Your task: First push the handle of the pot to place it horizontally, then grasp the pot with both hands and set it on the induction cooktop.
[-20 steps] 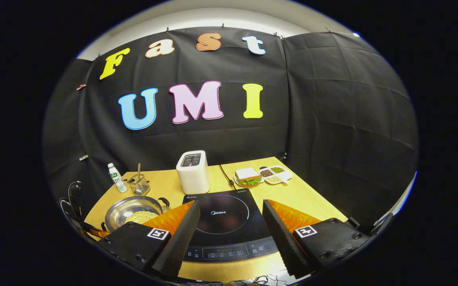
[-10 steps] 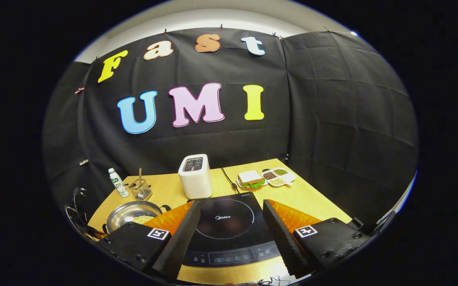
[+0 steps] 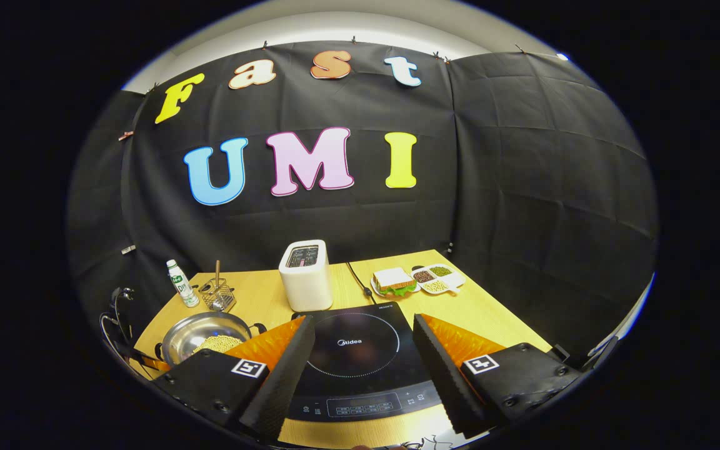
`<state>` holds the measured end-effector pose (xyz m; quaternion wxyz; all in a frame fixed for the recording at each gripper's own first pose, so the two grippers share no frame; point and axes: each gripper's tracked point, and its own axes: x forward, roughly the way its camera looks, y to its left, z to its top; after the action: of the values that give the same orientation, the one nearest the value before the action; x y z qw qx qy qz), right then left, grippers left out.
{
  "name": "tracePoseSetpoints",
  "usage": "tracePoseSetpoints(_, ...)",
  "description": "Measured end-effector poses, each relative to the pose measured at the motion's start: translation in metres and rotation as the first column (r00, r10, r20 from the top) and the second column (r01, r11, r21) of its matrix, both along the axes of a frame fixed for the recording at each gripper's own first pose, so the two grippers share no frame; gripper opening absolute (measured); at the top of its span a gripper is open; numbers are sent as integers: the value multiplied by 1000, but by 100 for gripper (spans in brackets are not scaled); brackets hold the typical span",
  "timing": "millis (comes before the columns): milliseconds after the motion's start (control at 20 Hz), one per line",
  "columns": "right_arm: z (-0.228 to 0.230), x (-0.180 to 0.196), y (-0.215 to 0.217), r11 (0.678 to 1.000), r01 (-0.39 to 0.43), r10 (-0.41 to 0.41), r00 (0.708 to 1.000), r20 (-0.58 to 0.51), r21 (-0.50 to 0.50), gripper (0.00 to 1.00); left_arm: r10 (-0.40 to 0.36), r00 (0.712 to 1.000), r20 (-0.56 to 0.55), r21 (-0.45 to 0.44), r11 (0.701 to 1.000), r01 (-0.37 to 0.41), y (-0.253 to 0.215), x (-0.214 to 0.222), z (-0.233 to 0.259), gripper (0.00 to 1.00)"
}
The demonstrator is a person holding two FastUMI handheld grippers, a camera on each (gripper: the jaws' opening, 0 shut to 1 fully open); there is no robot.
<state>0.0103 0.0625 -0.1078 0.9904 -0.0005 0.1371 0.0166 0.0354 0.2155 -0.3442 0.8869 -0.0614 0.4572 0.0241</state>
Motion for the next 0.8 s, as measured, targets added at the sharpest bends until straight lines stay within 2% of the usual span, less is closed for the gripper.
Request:
tracePoseSetpoints(400,-7,3,4,1000,8,-9,1000,-23,-13,99,52,999,6,13,999,-52,30,27,3,5)
tracePoseSetpoints(800,-12,11,8,1000,15,-16,999,-46,-18,99,68,998,13,38,997,-68,50,53,5,5)
